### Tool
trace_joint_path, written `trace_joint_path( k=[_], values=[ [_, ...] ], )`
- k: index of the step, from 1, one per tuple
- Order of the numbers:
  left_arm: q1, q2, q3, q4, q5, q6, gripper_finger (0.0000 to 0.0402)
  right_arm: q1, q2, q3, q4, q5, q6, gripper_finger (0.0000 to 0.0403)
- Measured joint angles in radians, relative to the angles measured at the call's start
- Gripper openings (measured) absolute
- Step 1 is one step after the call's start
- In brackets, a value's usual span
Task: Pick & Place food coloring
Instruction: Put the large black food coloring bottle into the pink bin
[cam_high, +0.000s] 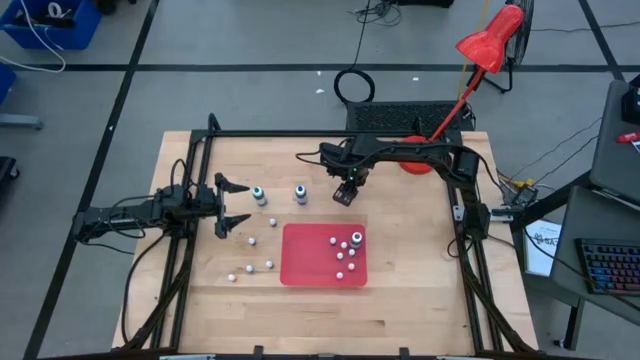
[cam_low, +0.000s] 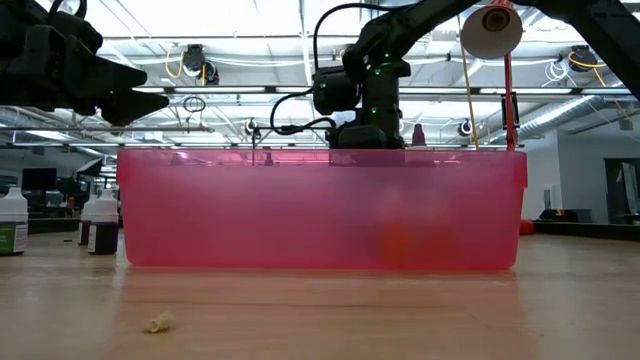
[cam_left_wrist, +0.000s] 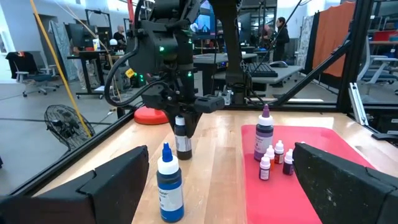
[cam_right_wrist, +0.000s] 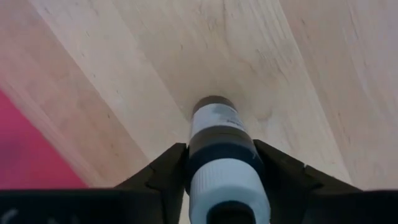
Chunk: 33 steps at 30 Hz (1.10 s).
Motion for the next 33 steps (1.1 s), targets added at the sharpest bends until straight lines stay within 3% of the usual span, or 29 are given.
trace_joint_path(
  k=[6, 10, 13, 19, 25, 28, 33],
  values=[
    [0.000, 0.000, 0.000, 0.000, 0.000, 0.000, 0.0392, 0.029, -0.039, -0.001, -0.008, -0.037, -0.049, 0.0135],
    [0.000, 0.000, 0.000, 0.000, 0.000, 0.000, 0.0392, 0.111, -0.167, -0.001, -0.022, -0.015, -0.034, 0.0135],
    [0.000, 0.000, 0.000, 0.000, 0.001, 0.000, 0.0392, 0.214, -0.294, -0.001, -0.022, -0.012, 0.032, 0.0135],
    [0.000, 0.000, 0.000, 0.000, 0.001, 0.000, 0.0392, 0.556, -0.481, 0.001, -0.050, 0.129, 0.240, 0.0135],
    [0.000, 0.000, 0.000, 0.000, 0.002, 0.000, 0.0392, 0.803, -0.447, -0.019, -0.069, 0.265, 0.349, 0.0135],
    [0.000, 0.000, 0.000, 0.000, 0.003, 0.000, 0.0392, 0.826, -0.398, -0.029, -0.021, 0.287, 0.328, 0.0135],
    [0.000, 0.000, 0.000, 0.000, 0.002, 0.000, 0.0392, 0.785, -0.310, -0.029, 0.046, 0.168, 0.274, 0.0135]
  ],
)
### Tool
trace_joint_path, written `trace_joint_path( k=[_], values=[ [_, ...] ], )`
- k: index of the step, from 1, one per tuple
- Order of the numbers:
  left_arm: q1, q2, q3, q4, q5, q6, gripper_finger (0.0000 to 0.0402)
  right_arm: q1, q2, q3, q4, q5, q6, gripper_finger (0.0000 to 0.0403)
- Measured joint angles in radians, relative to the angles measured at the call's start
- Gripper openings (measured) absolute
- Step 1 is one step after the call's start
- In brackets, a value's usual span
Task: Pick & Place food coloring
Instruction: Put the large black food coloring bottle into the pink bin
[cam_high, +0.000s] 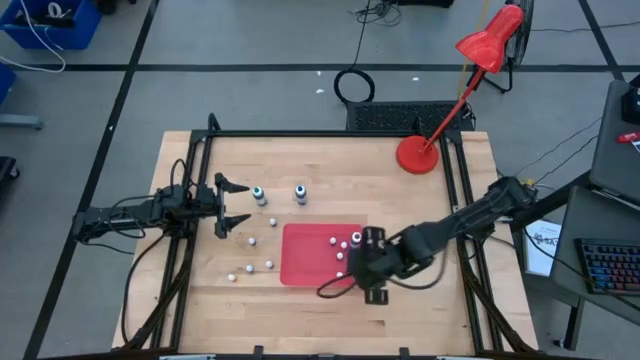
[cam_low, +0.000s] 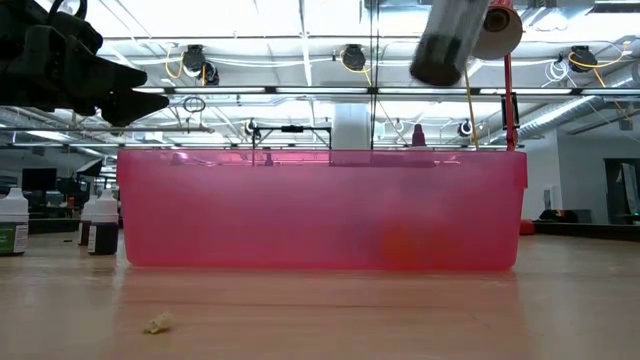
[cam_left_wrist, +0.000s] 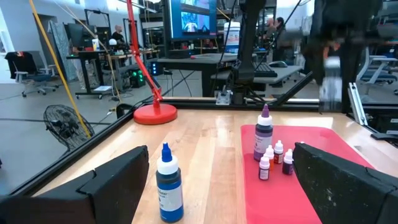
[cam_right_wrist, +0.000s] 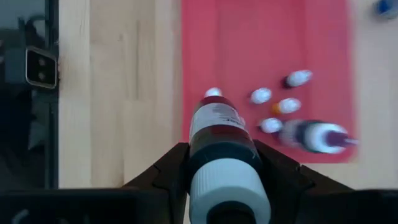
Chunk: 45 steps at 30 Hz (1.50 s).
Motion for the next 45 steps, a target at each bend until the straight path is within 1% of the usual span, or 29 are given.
trace_joint_path(
  k=[4, 9, 12, 14, 23, 28, 33, 34, 37, 39, 42, 45],
  values=[
    [0.000, 0.000, 0.000, 0.000, 0.000, 0.000, 0.0392, -0.048, 0.070, 0.000, -0.016, -0.104, -0.031, 0.0135],
    [0.000, 0.000, 0.000, 0.000, -0.001, 0.000, 0.0392, -0.088, 0.129, 0.000, -0.053, -0.181, -0.057, 0.0135],
    [0.000, 0.000, 0.000, 0.000, -0.001, 0.000, 0.0392, -0.100, 0.148, 0.000, -0.079, -0.194, -0.061, 0.0135],
    [0.000, 0.000, 0.000, 0.000, -0.002, 0.000, 0.0392, -0.106, 0.164, 0.000, -0.093, -0.220, -0.062, 0.0135],
    [0.000, 0.000, 0.000, 0.000, -0.002, 0.000, 0.0392, -0.123, 0.235, 0.000, -0.091, -0.299, -0.087, 0.0134],
    [0.000, 0.000, 0.000, 0.000, -0.002, 0.000, 0.0392, -0.126, 0.252, 0.000, -0.072, -0.306, -0.095, 0.0134],
    [0.000, 0.000, 0.000, 0.000, -0.002, 0.000, 0.0392, -0.126, 0.252, 0.000, -0.035, -0.319, -0.054, 0.0135],
    [0.000, 0.000, 0.000, 0.000, -0.002, 0.000, 0.0392, -0.126, 0.252, 0.000, -0.029, -0.319, -0.044, 0.0145],
    [0.000, 0.000, 0.000, 0.000, -0.002, 0.000, 0.0392, -0.126, 0.252, 0.000, -0.026, -0.320, -0.015, 0.0193],
    [0.000, 0.000, 0.000, 0.000, -0.002, 0.000, 0.0392, -0.126, 0.252, 0.000, -0.025, -0.322, -0.001, 0.0212],
    [0.000, 0.000, 0.000, 0.000, -0.002, 0.000, 0.0392, -0.125, 0.252, 0.000, -0.025, -0.322, 0.003, 0.0221],
    [0.000, 0.000, 0.000, 0.000, -0.002, 0.000, 0.0392, -0.125, 0.252, 0.000, -0.023, -0.323, 0.020, 0.0217]
  ],
)
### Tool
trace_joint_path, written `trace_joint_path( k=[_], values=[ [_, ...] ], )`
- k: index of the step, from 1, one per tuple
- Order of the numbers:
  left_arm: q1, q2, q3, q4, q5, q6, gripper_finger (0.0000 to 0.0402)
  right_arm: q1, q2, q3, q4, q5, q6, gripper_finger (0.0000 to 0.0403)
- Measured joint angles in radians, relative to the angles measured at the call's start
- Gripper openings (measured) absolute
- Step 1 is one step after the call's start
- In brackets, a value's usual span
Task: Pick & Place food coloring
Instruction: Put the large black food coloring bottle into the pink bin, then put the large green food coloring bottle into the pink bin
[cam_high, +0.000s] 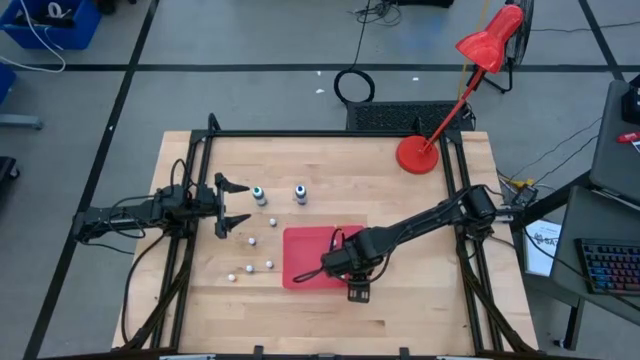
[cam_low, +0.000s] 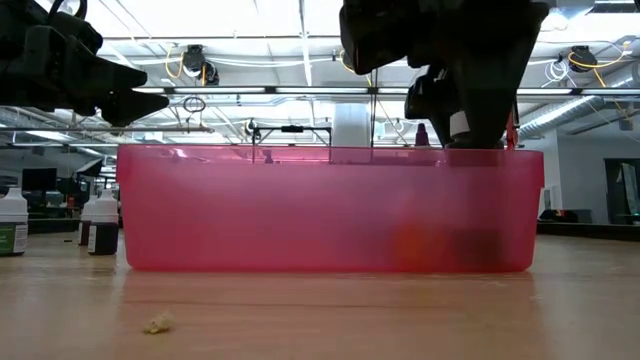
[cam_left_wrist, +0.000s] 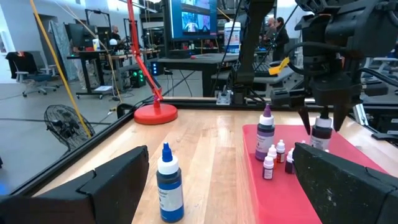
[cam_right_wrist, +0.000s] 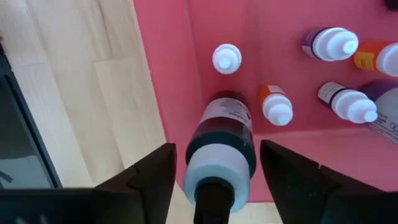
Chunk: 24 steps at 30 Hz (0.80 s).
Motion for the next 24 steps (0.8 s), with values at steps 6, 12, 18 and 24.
trace_joint_path(
  k=[6, 12, 18, 24],
  values=[
    [0.000, 0.000, 0.000, 0.000, 0.000, 0.000, 0.0392, -0.011, -0.040, 0.000, -0.012, -0.141, 0.137, 0.0207],
    [0.000, 0.000, 0.000, 0.000, 0.001, 0.000, 0.0392, -0.023, -0.149, 0.000, -0.015, -0.332, 0.244, 0.0211],
    [0.000, 0.000, 0.000, 0.000, 0.001, 0.000, 0.0392, -0.018, -0.302, 0.000, -0.032, -0.341, 0.250, 0.0210],
    [0.000, 0.000, 0.000, 0.000, 0.001, 0.000, 0.0392, 0.002, -0.478, -0.039, -0.038, -0.166, 0.072, 0.0210]
  ],
)
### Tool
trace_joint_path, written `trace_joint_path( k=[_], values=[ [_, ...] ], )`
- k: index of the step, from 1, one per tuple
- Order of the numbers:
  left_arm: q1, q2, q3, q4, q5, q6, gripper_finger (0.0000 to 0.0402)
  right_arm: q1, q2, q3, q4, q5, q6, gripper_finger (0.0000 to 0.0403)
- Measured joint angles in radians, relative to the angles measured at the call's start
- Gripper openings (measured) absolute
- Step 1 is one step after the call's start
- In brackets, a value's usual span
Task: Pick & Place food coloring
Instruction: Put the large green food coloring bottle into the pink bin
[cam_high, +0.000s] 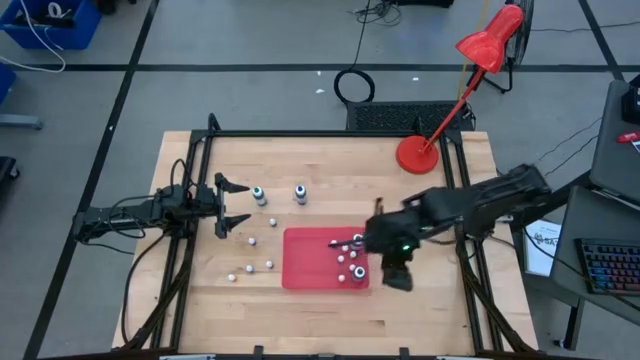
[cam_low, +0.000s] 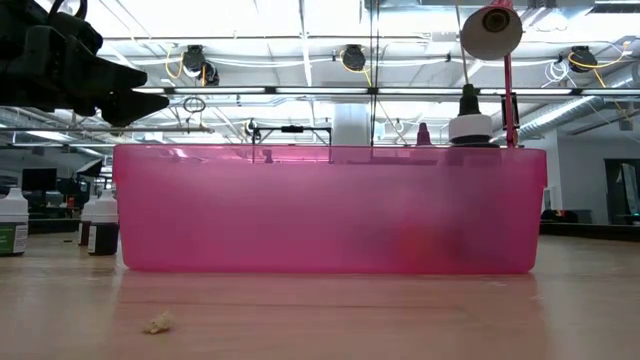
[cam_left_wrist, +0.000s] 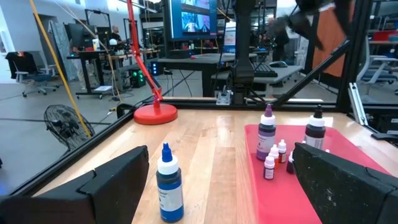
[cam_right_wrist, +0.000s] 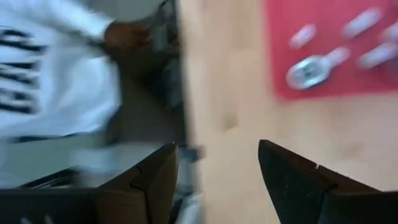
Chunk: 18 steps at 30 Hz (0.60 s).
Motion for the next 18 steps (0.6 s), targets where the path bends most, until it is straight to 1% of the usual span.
trace_joint_path(
  k=[1, 3, 4, 5, 6, 8, 10, 12, 14, 16, 18],
  values=[
    [0.000, 0.000, 0.000, 0.000, 0.000, 0.000, 0.0392, 0.019, -0.043, -0.023, 0.022, 0.094, -0.043, 0.0210],
    [0.000, 0.000, 0.000, 0.000, 0.000, 0.000, 0.0392, 0.064, -0.142, -0.099, 0.127, 0.283, -0.157, 0.0210],
    [0.000, 0.000, 0.000, 0.000, 0.000, 0.000, 0.0392, 0.084, -0.202, -0.159, 0.198, 0.347, -0.217, 0.0210],
    [0.000, 0.000, 0.000, 0.000, 0.000, 0.000, 0.0392, 0.102, -0.266, -0.230, 0.286, 0.388, -0.278, 0.0210],
    [0.000, 0.000, 0.000, 0.000, 0.000, 0.000, 0.0392, 0.112, -0.328, -0.309, 0.377, 0.400, -0.331, 0.0210],
    [0.000, 0.000, 0.000, 0.000, 0.000, 0.000, 0.0392, 0.108, -0.464, -0.496, 0.595, 0.382, -0.426, 0.0210],
    [0.000, 0.000, 0.000, 0.000, 0.000, 0.000, 0.0392, 0.063, -0.593, -0.688, 0.787, 0.371, -0.498, 0.0210],
    [0.000, 0.000, 0.000, 0.000, 0.000, 0.000, 0.0392, -0.012, -0.707, -0.869, 0.959, 0.351, -0.534, 0.0210],
    [0.000, 0.000, 0.000, 0.000, 0.000, 0.000, 0.0392, -0.107, -0.806, -1.027, 1.074, 0.337, -0.526, 0.0210],
    [0.000, 0.000, 0.000, 0.001, 0.000, 0.000, 0.0392, -0.212, -0.884, -1.149, 1.167, 0.275, -0.499, 0.0210],
    [0.000, 0.000, 0.000, 0.008, -0.001, 0.001, 0.0392, -0.312, -0.943, -1.234, 1.230, 0.159, -0.482, 0.0210]
  ],
)
